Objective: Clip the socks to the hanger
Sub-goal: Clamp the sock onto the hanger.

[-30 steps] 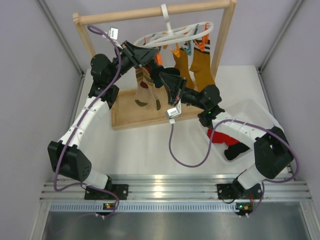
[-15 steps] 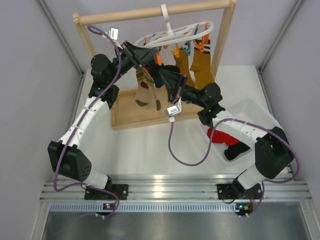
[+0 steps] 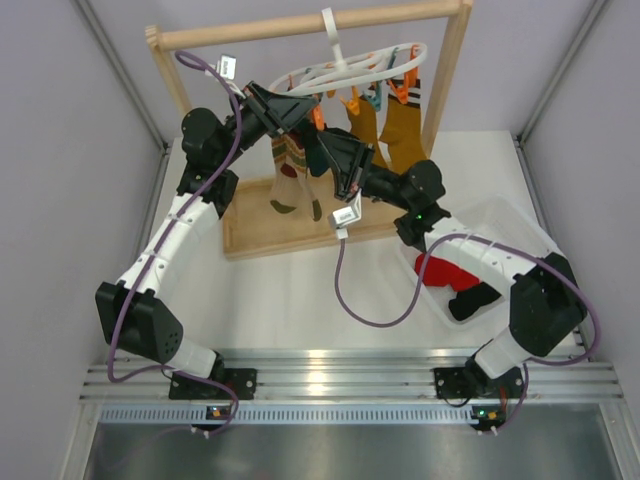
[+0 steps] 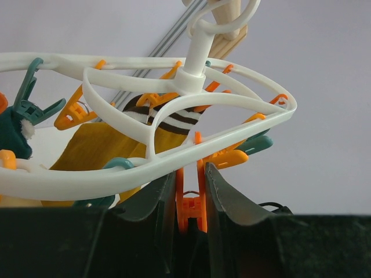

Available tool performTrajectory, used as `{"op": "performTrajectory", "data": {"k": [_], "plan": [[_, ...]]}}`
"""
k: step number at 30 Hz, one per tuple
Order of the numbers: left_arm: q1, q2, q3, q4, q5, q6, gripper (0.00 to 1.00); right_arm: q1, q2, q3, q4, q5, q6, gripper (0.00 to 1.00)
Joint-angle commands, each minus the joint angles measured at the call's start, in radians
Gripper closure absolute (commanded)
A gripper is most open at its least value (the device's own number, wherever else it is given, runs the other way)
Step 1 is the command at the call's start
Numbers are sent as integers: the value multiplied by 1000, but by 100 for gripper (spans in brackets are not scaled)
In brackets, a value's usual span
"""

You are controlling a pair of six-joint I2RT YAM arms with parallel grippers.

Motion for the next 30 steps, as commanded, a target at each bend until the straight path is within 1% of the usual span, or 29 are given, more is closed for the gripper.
{"op": "performTrajectory", "data": {"k": [1,9,16,25,30], "plan": [[-4,4,-11,-14,90,-13,100,9,16,60,2,-9,-30,100],[-4,10,-5,-9,92,-42,100,9,44,69,-18,0,-106,100],[-4,10,-5,-20,98,-42,100,9,67,95,6,21,-106,100],[-4,17,-2,-32,89,-41,100,10,78,107,86,27,-99,100],[-4,17,4,-43,89,-39,100,15,85,122,85,24,-113,100]]}}
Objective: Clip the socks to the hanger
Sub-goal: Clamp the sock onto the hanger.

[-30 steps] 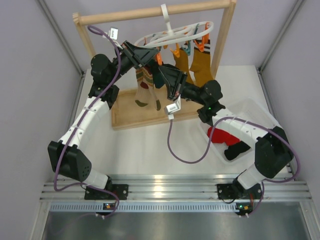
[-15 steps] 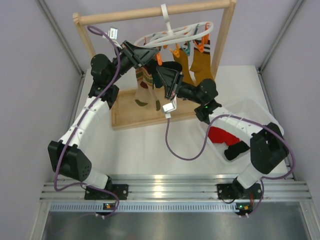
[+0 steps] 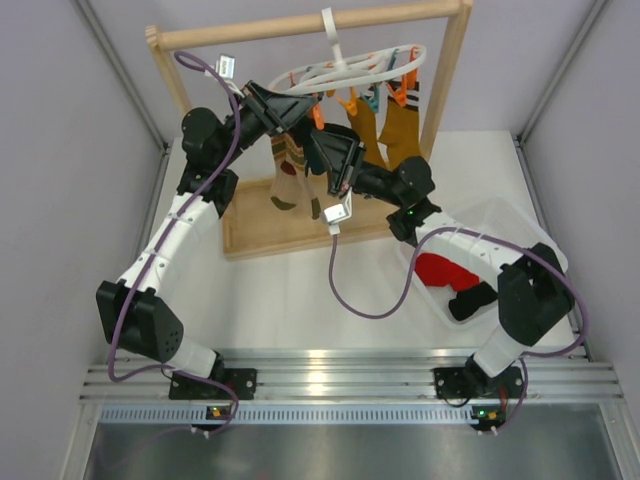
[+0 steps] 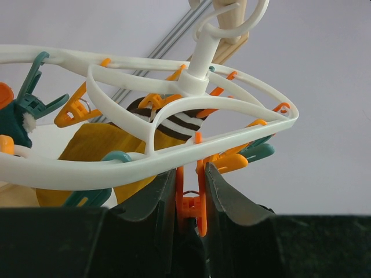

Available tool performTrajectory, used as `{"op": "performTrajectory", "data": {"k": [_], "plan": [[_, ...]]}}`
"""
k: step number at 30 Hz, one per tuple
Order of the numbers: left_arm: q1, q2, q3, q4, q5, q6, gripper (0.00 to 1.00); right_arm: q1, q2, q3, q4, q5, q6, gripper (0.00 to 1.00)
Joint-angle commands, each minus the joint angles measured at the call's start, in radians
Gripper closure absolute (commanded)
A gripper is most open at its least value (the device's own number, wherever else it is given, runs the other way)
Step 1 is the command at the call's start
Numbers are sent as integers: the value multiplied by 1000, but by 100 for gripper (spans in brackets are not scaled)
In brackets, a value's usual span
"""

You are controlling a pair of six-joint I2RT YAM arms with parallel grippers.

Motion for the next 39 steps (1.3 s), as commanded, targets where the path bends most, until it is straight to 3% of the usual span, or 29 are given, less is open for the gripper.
{"op": "performTrajectory", "data": {"k": [1,10,17,25,35,37,39], "plan": [[-8,10,4,-48,94,-5,100,13,11,74,83,21,-8,100],[-8,10,16,-60,82,-8,90,15,18,66,93,16,-38,100],[-8,7,16,-60,77,-10,73,21,34,87,102,42,-48,100],[-5,4,26,-43,68,-10,45,18,31,89,94,47,-37,100],[1,-7,30,-13,63,-1,38,16,26,84,100,48,-35,100],[5,-8,33,-14,60,5,43,16,23,63,116,50,-26,93],[9,-10,35,-14,60,13,48,16,15,34,119,56,-25,79]]}}
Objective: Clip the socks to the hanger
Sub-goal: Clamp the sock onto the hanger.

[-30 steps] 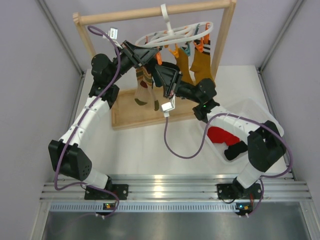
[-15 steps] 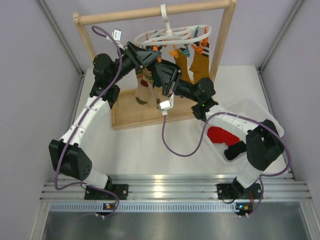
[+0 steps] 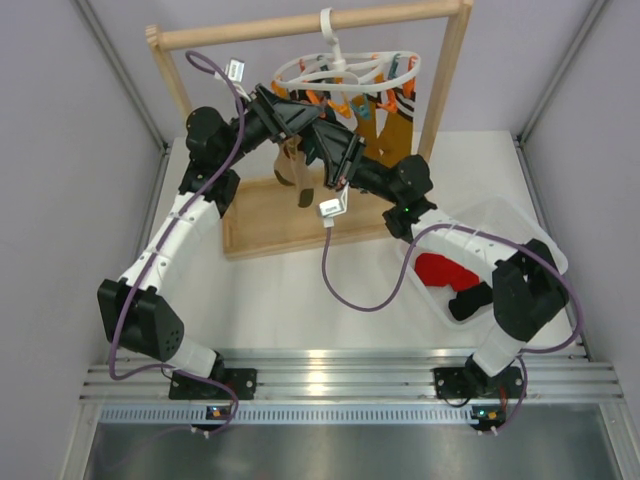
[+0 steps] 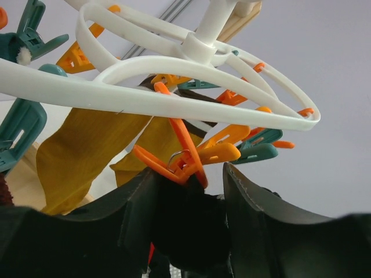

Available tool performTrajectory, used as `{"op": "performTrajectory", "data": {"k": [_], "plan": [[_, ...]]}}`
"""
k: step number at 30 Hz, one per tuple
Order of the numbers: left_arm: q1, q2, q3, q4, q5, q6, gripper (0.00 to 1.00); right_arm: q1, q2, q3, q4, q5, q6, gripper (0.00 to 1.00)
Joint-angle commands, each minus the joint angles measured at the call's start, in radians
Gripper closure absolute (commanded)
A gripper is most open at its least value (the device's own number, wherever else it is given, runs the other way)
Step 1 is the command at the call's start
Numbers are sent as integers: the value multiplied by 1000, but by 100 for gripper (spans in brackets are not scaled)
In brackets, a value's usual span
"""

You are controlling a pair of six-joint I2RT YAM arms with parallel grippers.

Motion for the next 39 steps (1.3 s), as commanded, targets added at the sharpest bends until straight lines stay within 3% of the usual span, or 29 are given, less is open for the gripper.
{"op": "performTrajectory", "data": {"k": [1,6,13,18,29,34,39], "plan": [[12,-16,35,39,4,25,50,9,-30,-20,54,12,6,73],[21,-19,32,16,-10,62,54,8,-85,-122,20,40,23,55],[24,-19,29,3,-8,97,59,6,-157,-227,-15,95,93,46],[25,-33,27,-20,-13,155,53,6,-257,-253,-167,149,274,38],[35,-59,15,-36,-25,204,50,6,-300,83,-575,308,1200,51],[35,-64,18,-30,-22,209,50,11,-262,144,-614,436,1428,55],[35,-67,22,-24,-17,206,50,9,-234,170,-634,466,1491,55]]}}
